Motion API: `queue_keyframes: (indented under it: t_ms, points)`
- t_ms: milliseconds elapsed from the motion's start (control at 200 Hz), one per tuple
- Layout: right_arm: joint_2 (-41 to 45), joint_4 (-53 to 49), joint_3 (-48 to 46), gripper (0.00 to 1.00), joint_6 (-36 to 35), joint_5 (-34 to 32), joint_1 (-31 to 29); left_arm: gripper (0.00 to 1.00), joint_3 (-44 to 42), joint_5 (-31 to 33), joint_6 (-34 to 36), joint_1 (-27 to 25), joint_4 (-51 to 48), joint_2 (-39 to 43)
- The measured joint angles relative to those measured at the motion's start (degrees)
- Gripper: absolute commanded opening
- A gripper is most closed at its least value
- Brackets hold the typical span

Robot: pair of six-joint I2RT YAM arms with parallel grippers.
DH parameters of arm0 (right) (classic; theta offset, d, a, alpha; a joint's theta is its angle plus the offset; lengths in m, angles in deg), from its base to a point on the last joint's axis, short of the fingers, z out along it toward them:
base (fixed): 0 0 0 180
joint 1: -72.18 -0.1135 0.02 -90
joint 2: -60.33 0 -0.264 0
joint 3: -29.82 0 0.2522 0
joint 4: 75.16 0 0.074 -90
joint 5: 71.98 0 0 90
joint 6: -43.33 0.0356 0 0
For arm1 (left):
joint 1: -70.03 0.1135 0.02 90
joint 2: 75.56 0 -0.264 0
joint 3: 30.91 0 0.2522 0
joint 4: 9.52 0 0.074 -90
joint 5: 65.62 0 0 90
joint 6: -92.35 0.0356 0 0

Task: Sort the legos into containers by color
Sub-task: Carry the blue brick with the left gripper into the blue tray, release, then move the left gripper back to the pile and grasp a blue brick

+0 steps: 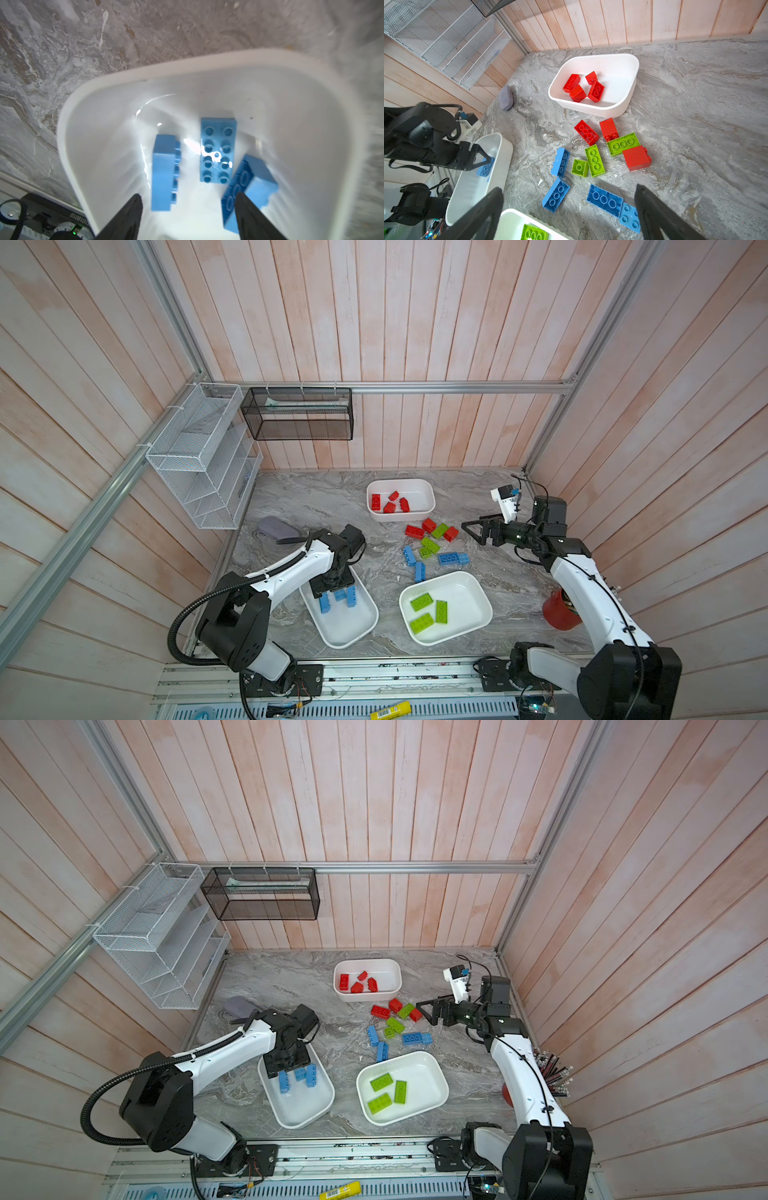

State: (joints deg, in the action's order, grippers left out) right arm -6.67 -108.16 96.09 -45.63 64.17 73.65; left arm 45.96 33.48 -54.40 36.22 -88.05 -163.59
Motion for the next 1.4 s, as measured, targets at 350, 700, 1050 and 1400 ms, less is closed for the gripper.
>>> queue_keyframes:
  t_ms: [350, 700, 1050, 1400]
  points:
    - [-0.1, -0.1, 0.5, 0.98, -0.2, -0.2, 0.0, 0.75, 25.0, -4.1, 4.0, -10.7, 4.6, -12.1]
    - [-0.1, -0.1, 0.7, 0.98, -0.7, -1.1, 0.0, 0.74, 35.2, -7.4, 7.6, -13.3, 10.0, -30.8]
    - [-0.1, -0.1, 0.7, 0.98, -1.1, -1.3, 0.1, 0.64, 43.4, -5.4, 5.7, -12.7, 11.8, -40.9]
    - [-0.1, -0.2, 0.7, 0.98, -1.3, -1.3, 0.3, 0.33, 44.7, -4.1, 3.2, -12.4, 10.7, -43.8]
